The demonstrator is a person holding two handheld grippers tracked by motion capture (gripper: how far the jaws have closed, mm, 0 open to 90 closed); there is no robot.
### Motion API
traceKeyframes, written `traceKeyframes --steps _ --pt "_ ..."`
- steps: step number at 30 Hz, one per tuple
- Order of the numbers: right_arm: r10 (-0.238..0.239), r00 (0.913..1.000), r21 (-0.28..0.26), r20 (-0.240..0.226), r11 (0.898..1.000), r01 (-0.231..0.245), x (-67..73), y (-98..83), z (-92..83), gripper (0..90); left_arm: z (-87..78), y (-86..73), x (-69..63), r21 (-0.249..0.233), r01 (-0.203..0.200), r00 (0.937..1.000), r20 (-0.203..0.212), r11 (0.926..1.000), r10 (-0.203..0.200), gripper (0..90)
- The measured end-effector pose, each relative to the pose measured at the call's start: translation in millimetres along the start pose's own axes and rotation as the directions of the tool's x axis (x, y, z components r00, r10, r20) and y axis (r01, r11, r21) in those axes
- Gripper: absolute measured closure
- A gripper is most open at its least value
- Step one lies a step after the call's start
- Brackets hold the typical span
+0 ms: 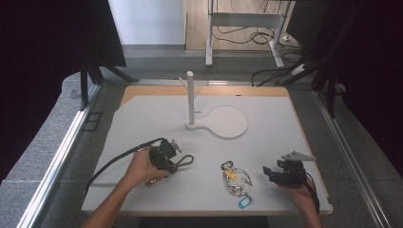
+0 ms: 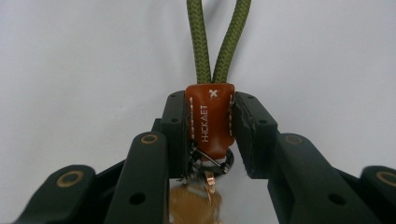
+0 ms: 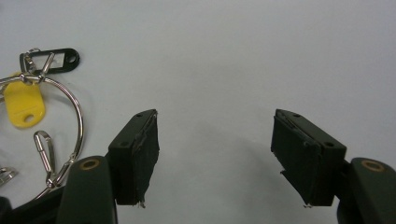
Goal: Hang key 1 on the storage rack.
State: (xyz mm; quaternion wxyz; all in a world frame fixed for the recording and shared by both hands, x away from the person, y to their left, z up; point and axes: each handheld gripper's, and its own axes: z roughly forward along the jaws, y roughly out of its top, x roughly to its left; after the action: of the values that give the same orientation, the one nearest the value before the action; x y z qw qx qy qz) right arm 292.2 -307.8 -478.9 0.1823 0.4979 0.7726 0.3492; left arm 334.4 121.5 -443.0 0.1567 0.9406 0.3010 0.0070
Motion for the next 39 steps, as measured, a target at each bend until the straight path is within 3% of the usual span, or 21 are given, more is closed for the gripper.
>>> traceKeyframes --steps 5,6,7,13,32,39 --pt "0.006 1.0 0.001 0.003 1.0 -0.006 -1.3 -0.5 0.0 31.8 -20.4 -3.9 7.5 -0.09 0.016 0.9991 0.041 0.9958 -0.012 67.5" --pt "0.006 1.0 0.001 0.004 1.0 -0.006 -1.1 -0.6 0.1 31.9 -20.4 -3.9 7.5 -0.09 0.016 0.9991 0.041 0.9958 -0.012 67.5" --pt "0.007 1.0 0.001 0.004 1.0 -0.007 -1.0 -0.6 0.1 31.9 -25.4 -4.7 9.1 -0.124 0.026 0.9982 0.056 0.992 -0.019 67.5" --pt "0.008 1.0 -0.003 0.003 1.0 -0.008 -1.2 -0.8 -0.9 31.9 -38.7 -7.2 14.2 -0.195 0.031 0.9949 0.1 0.9804 -0.011 67.5" --pt "0.015 0.9999 -0.005 0.004 1.0 -0.015 -2.5 -1.5 -1.5 32.2 -62.2 -13.2 28.6 -0.283 0.059 0.9879 0.155 0.9572 -0.015 67.5" --pt "0.014 0.9999 -0.003 0.003 1.0 -0.014 -2.5 -1.7 -0.9 32.2 -70.5 -15.4 35.7 -0.316 0.079 0.9858 0.166 0.9455 -0.027 67.5"
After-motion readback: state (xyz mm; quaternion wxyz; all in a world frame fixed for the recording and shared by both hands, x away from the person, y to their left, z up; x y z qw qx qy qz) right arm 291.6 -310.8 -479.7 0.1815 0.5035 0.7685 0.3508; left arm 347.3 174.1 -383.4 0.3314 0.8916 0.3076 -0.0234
